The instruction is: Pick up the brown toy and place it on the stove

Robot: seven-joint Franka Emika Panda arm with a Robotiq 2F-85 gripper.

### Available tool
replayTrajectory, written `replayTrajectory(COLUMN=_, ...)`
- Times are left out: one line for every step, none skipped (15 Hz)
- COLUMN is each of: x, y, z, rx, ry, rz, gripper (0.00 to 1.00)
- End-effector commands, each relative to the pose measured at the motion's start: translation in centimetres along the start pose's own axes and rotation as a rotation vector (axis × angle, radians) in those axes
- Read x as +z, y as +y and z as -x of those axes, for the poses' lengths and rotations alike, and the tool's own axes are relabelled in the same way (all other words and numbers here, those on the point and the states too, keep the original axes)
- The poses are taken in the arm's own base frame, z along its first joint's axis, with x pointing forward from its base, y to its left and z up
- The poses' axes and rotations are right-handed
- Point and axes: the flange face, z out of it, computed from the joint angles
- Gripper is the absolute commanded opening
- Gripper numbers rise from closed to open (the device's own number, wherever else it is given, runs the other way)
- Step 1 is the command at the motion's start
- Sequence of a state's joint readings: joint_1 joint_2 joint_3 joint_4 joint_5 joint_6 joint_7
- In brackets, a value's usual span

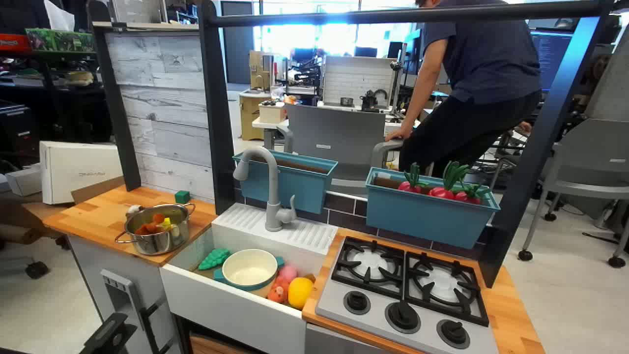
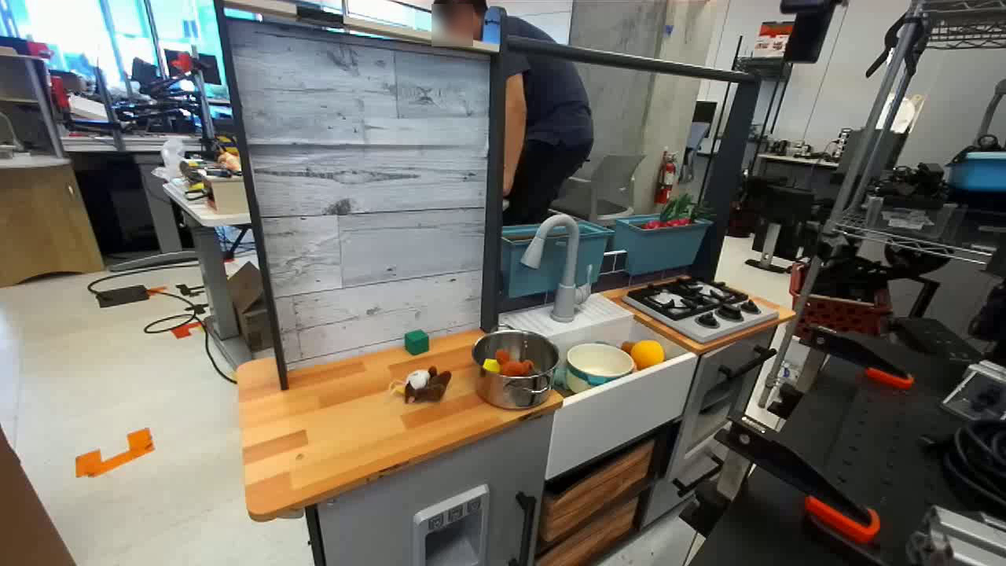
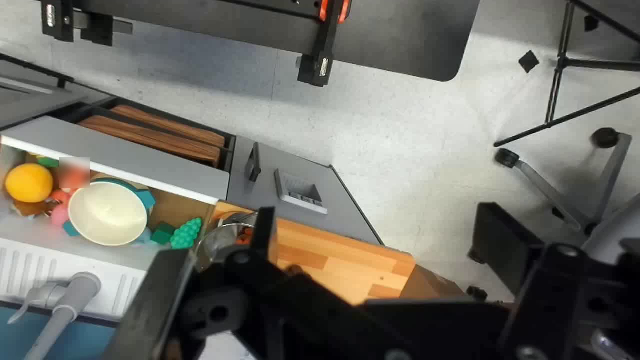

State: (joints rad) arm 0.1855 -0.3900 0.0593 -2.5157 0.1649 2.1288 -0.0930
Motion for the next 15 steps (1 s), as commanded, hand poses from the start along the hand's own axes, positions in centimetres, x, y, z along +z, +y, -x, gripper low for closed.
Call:
replayTrajectory(x=-0.1, y=0.0, z=0.0, rx=0.000, ry=0.001, rz=0.000, gripper=1.00)
replayTrajectory(x=-0.2, y=0.0, z=-0.1, rx=0.000, ry=0.002, rz=0.000, gripper=1.00)
replayTrajectory(x=-0.2, y=0.0, z=-0.1, rx=-0.001, ry=0.003, rz=0.000, gripper=1.00)
replayTrajectory(x=-0.2, y=0.0, z=-0.1, rx=-0.001, ry=0.003, rz=0.000, gripper=1.00)
replayTrajectory(x=-0.3, y=0.0, z=-0.2, rx=-0.006, ry=0.019, rz=0.007, gripper=1.00)
replayTrajectory(x=-0.4, y=0.0, z=-0.4, rx=-0.017, ry=0.045, rz=0.009, gripper=1.00)
replayTrajectory(x=-0.5, y=0.0, z=-0.5, rx=-0.014, ry=0.064, rz=0.010, gripper=1.00)
replayTrajectory(x=-0.6, y=0.0, z=-0.6, rx=-0.024, ry=0.074, rz=0.017, gripper=1.00)
replayTrajectory(x=-0.6, y=0.0, z=-0.7, rx=-0.030, ry=0.083, rz=0.025, gripper=1.00)
replayTrajectory(x=-0.7, y=0.0, z=-0.8, rx=-0.033, ry=0.099, rz=0.036, gripper=1.00)
replayTrajectory(x=-0.7, y=0.1, z=-0.9, rx=-0.040, ry=0.104, rz=0.042, gripper=1.00)
replayTrajectory(x=4.6, y=-1.5, z=-2.8, rx=-0.051, ry=0.112, rz=0.044, gripper=1.00)
replayTrajectory(x=5.0, y=-1.3, z=-3.4, rx=-0.050, ry=0.139, rz=0.049, gripper=1.00)
replayTrajectory(x=6.9, y=-1.3, z=-4.1, rx=-0.060, ry=0.158, rz=0.054, gripper=1.00)
replayTrajectory(x=8.9, y=-1.6, z=-5.2, rx=-0.064, ry=0.169, rz=0.061, gripper=1.00)
